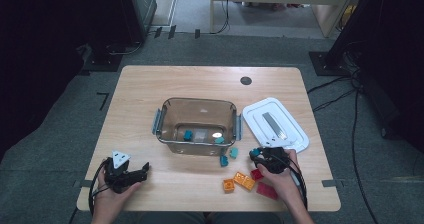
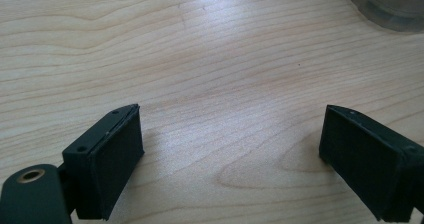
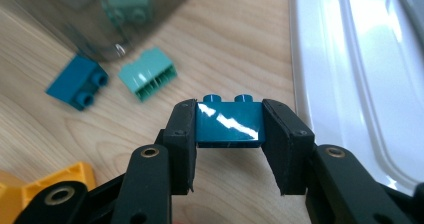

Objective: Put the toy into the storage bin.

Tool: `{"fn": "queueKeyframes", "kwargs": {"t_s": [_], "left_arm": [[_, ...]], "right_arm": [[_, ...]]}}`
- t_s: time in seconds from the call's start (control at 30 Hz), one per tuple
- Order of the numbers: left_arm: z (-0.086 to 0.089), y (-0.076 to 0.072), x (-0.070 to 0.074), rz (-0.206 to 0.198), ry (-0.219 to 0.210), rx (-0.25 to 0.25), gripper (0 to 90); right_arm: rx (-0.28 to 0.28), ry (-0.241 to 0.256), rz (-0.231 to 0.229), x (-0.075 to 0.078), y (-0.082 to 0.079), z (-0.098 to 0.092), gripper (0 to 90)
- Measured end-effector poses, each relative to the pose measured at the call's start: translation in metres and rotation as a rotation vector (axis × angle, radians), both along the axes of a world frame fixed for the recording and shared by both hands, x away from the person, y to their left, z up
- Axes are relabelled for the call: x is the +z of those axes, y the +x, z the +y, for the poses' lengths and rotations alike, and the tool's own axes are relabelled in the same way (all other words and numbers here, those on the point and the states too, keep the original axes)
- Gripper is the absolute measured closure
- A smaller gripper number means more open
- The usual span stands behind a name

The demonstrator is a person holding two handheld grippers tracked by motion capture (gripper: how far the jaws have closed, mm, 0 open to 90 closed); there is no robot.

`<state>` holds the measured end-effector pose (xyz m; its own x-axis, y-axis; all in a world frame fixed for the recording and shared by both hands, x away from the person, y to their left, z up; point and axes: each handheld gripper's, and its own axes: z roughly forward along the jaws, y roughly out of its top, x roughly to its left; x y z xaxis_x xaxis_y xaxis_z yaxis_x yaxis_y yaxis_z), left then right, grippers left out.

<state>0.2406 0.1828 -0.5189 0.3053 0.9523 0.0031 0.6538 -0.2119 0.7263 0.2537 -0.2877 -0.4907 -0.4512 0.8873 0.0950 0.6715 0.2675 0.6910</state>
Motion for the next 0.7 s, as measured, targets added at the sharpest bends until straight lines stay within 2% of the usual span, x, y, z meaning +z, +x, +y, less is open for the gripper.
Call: {"fn": "queueKeyframes", "kwargs": {"t_s": [0.23,0.53,0.7], "left_arm": [[0.0,0.0,0.0,0.0,0.0,0.0,10.3],[0.0,0.0,0.0,0.0,0.0,0.0,10.3],[0.0,0.0,0.0,0.0,0.0,0.0,10.3]], "right_arm": [[-0.001,0.056,-0.04,0.02,0.001,-0.005,59.7],[0.006,0.058,-0.099,0.059,0.01,-0.004,59.8],[0.025,0.066,-0.116,0.08,0.017,0.0,59.8]]}}
